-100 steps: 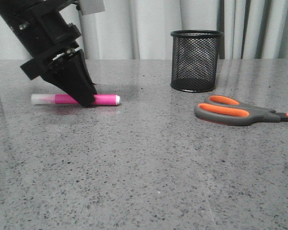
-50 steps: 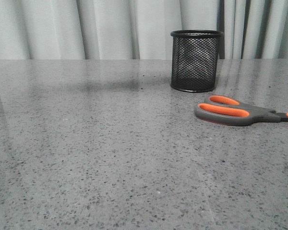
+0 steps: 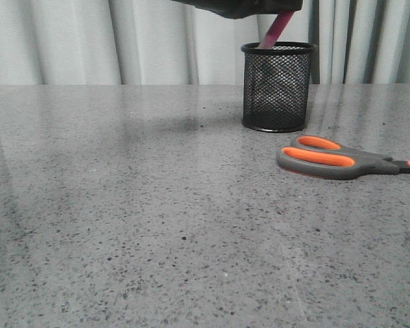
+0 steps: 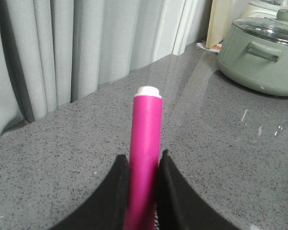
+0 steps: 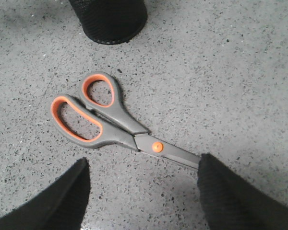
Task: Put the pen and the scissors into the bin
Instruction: 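Lift the marker and lower it upright into the black mesh cup, then open the left gripper and withdraw it from the cup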
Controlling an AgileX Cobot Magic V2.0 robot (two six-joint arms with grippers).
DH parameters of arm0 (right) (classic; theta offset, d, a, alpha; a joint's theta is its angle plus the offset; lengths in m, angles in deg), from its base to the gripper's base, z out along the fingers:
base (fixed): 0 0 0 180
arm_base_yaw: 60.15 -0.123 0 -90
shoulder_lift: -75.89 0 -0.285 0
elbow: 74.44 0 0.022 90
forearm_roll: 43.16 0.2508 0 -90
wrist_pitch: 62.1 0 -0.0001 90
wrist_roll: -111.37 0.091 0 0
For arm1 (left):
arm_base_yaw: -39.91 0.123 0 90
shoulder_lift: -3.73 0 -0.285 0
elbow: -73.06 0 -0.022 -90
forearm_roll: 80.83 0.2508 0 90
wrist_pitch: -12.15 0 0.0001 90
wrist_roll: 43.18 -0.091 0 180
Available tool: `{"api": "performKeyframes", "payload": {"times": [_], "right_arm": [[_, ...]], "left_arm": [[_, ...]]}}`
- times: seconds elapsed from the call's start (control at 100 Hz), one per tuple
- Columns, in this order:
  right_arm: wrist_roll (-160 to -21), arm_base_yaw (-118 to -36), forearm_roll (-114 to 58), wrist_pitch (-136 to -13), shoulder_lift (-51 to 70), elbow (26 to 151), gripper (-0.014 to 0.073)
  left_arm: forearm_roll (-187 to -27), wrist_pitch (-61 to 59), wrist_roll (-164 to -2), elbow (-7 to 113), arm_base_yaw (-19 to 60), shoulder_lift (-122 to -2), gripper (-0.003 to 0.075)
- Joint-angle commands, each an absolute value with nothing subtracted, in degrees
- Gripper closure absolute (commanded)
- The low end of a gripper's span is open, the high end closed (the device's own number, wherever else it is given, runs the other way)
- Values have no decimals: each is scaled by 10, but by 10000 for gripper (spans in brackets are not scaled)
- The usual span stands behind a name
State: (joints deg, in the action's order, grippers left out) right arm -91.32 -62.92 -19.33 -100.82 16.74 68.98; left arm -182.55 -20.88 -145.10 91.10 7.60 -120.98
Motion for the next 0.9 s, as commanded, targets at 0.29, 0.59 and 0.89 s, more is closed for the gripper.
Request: {"api": "performKeyframes", "payload": {"times": [0.29, 0.59, 0.89], "right_arm": [[-920, -626, -189, -984, 168, 711, 160], [-920, -626, -189, -984, 168, 711, 160], [-920, -626, -189, -982, 168, 711, 160]], "left_arm": [[-1868, -225, -1465, 929, 71, -1182, 738], [-1852, -248, -1465, 929, 71, -1182, 443], [-1856, -252, -1465, 929, 85, -1165, 302]]}}
